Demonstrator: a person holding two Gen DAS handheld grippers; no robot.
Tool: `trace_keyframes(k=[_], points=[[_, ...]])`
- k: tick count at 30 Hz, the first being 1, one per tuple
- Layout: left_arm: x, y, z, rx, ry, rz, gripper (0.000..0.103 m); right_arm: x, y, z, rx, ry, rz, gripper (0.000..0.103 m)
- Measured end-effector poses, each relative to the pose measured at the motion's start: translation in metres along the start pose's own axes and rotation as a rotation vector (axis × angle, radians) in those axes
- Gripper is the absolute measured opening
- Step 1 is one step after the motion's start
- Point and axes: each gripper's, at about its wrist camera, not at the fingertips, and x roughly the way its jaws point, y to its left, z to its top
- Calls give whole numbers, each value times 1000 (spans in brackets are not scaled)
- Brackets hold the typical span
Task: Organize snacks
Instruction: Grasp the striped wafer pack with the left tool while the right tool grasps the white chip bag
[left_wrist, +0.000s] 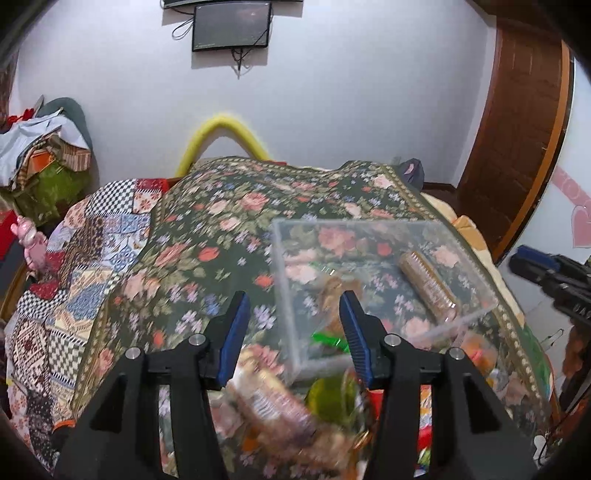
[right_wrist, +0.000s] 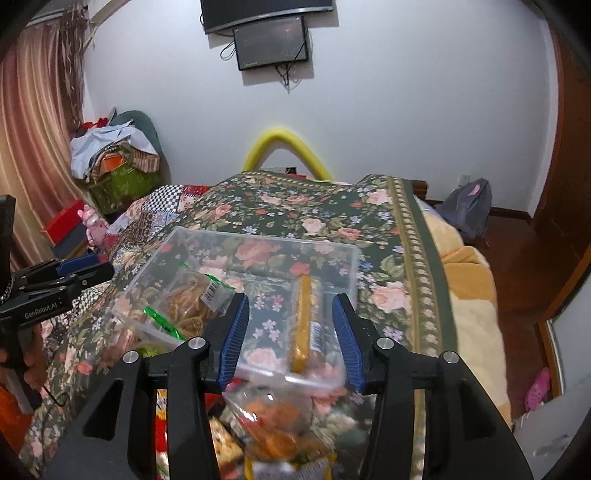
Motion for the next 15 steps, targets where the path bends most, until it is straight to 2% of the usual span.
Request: trace_keyframes(k=[9,15], points=[[5,21,-37,-38,65,34,55,-14,-15,-41,34,49,-24,53],[22,19,-62,-56,130,37,58,-15,-19,-74,61,113,-18,64]])
